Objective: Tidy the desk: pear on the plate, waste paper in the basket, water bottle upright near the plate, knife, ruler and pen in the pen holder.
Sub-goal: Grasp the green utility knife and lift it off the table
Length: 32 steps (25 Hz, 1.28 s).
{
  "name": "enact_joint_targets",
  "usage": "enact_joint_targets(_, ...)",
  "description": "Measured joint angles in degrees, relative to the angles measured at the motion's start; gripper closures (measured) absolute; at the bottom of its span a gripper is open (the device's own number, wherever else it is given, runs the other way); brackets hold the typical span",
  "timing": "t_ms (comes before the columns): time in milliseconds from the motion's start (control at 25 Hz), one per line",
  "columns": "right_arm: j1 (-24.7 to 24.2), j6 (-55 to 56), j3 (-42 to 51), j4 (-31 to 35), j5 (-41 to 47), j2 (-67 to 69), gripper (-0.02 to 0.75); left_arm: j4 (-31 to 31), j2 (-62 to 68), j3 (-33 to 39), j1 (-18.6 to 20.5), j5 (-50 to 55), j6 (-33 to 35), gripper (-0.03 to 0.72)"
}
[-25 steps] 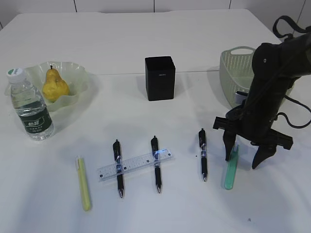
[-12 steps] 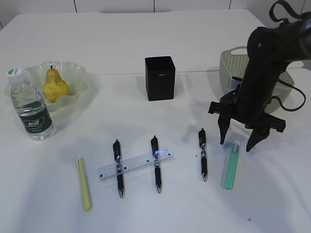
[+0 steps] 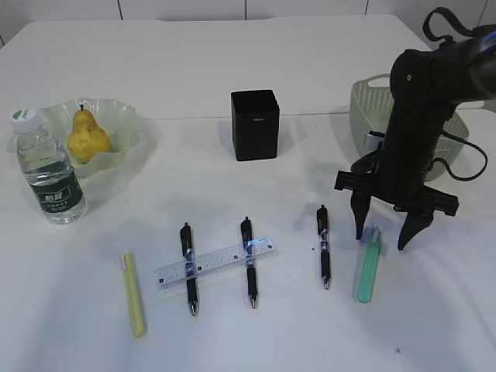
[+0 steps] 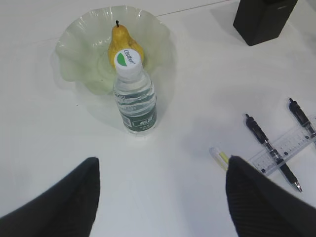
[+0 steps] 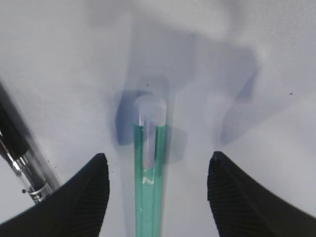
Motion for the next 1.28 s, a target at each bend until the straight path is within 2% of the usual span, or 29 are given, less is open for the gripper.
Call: enact_joint_targets(1280,-0.1,0.0,-0.4,-0.1,0.0,1.7,0.244,0.0,0.0,0.0,0.0,0.1,0.0,0.127)
